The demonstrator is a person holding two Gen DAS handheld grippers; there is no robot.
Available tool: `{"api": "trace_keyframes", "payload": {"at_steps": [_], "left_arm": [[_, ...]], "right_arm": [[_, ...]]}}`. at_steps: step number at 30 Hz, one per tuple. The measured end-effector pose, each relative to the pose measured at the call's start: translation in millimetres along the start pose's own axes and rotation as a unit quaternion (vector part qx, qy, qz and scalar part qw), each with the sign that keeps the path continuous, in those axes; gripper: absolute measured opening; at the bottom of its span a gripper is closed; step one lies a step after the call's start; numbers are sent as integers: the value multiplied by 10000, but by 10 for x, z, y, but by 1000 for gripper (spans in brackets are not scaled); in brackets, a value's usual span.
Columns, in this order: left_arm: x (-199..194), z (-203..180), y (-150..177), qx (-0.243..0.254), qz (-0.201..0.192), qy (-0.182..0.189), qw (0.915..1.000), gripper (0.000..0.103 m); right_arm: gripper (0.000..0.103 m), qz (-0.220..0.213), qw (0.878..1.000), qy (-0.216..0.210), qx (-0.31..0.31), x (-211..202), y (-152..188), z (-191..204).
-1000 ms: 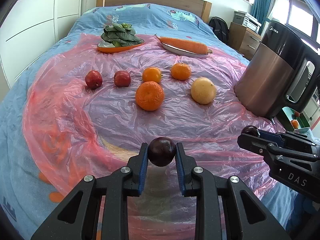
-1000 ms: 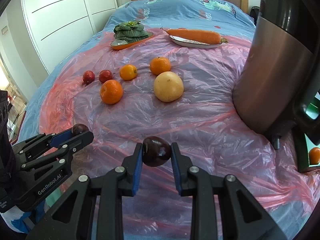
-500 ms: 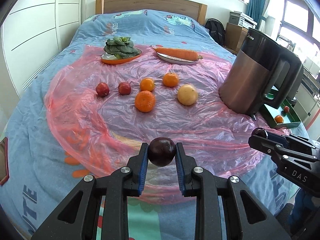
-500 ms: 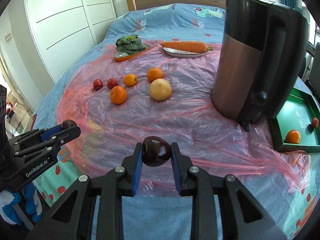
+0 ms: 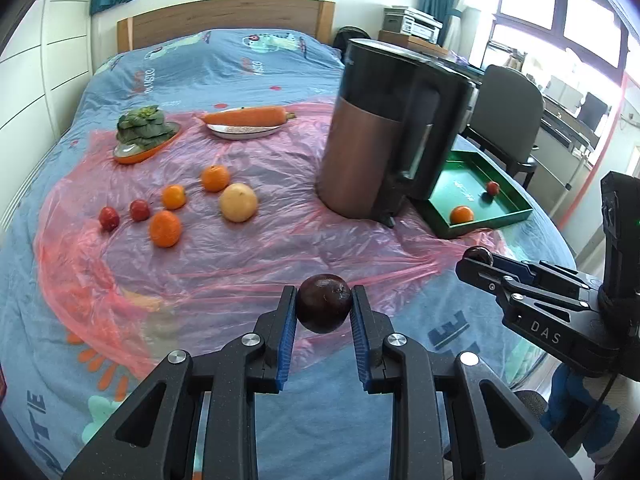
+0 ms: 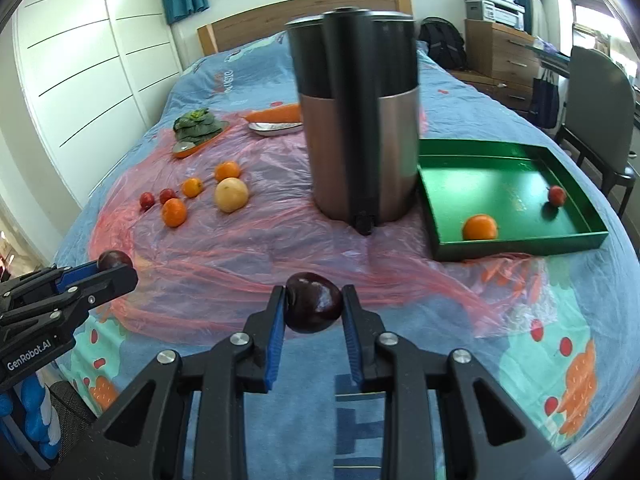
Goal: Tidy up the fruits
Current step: 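Carry both dark plums in the two tools over the green tray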
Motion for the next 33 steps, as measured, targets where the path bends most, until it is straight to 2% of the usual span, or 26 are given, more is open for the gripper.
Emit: {"api": "trace_keyframes", "payload": {"at_steps": [10,17,22,27,33], "left_arm": [[282,-983,-551,834,-50,610,9946,22],[660,-1455,-1136,1191,-253,728,9899,22],[1043,-1699,-1423,1370,-262,775,9872,22],[1541,-1897,-1630,1389,-177,819,9868,22],[2105,-1891,-1757,1191,64,817,9895,22]], "right_arm": [[0,-564,9944,531,725,-206,-365,-992],[0,-1037,9859,797,1040,-97,-828,-1590],[0,-1284,9793,910,1271,105,-1125,-2007],[0,-1326,9748,1099,1416,381,-1304,-2419],[0,-1261,9717,1345,1480,731,-1399,-2765]]}}
Point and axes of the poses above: each gripper's, at about its wrist camera, not at the fingertips, and x roughly the way its jaws point, z to its left, y to its underside, the point moved 7 cm from there along x, roughly the way its jaws point, and after that the axes turned 12 degrees about x, right-handed, at the moved point
